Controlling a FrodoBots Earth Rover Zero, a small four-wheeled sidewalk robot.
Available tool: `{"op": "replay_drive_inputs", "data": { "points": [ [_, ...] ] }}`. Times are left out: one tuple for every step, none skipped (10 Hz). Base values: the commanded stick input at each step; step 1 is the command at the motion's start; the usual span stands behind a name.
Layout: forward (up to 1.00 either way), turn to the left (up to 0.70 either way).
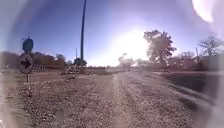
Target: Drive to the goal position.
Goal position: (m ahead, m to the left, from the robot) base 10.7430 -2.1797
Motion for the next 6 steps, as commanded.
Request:
{"op": "replay_drive_inputs", "data": {
  "points": [
    [0.50, 0.00],
    [0.50, 0.00],
    [0.50, 0.00],
    [0.50, 0.00],
    [0.50, 0.00],
    [0.50, 0.00]
  ]
}}
